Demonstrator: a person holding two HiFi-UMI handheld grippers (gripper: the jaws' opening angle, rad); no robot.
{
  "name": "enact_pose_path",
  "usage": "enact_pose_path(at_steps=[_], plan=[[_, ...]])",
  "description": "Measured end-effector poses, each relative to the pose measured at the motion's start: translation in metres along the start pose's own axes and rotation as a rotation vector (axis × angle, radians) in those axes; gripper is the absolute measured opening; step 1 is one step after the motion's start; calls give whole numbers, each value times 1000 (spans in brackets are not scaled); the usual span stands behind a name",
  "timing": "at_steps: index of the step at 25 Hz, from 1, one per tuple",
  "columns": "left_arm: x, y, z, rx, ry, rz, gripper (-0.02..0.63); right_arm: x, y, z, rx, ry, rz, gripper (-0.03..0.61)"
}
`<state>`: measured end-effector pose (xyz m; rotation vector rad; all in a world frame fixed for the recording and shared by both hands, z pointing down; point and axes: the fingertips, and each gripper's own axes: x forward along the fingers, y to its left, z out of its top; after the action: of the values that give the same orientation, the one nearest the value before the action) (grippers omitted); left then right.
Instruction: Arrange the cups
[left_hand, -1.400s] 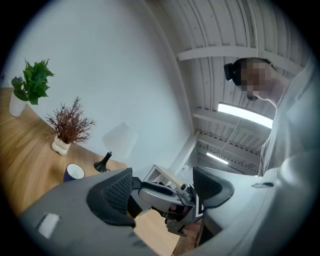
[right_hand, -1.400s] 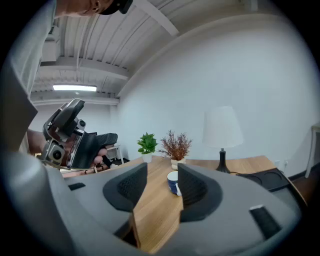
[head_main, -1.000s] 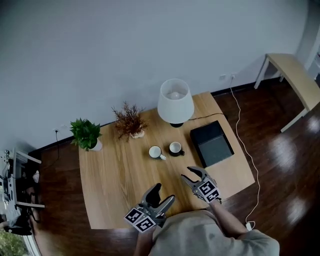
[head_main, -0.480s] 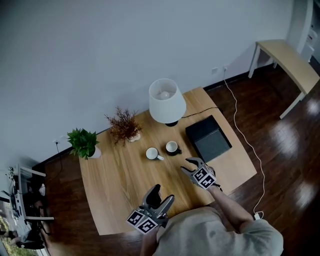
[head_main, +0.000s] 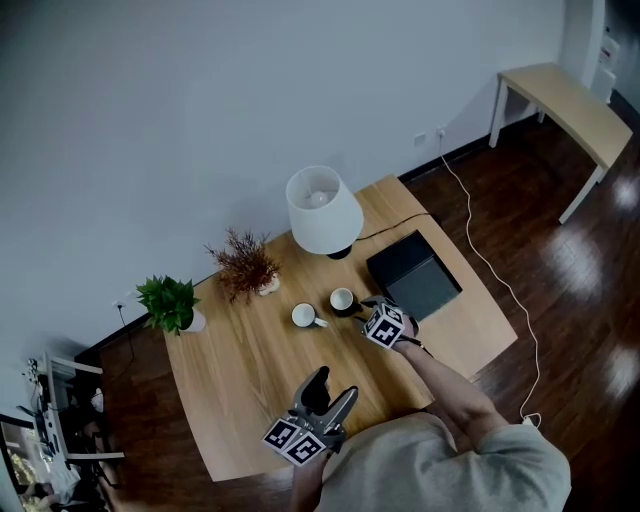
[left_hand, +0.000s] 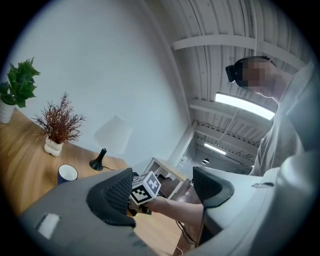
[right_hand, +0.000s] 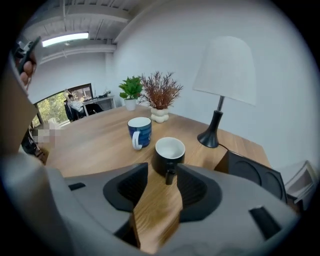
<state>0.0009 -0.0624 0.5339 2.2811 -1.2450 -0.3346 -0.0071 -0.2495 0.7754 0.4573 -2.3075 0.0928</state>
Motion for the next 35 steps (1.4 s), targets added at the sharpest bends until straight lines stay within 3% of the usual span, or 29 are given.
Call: enact_pose_path(at_steps=[9,10,12,16,21,27,29,31,35], plan=[[-7,4,-3,-21,-7,29,368,52,-7,-16,2,143,5,176],[-7,5,-3,-22,-8,30,368,54,-9,-17,6,147,-3,170],[-7,6,-4,-28,-8,30,368,55,-12,-18,28,144,-9,89],[-8,8,-5,-37,-8,32,359,50,-5,-17,119,112,31,77],[-6,11,-6,-51,-8,31,359,30,-5,-20,320,-9,99,78],[-6,13,-6,-56,-6,34,359,-30,-25,17,600,-360,268,78],[-7,13,-7,-59,-7,35,359,-59,-58,23,645,-465,226,78],[-7,13,-7,-68,-11,33,359,-84,-107,15,645,-500,89,78],[-7,11,-9,-76,-10,32,359,-112,-202,-36,593,-379,-242,78]])
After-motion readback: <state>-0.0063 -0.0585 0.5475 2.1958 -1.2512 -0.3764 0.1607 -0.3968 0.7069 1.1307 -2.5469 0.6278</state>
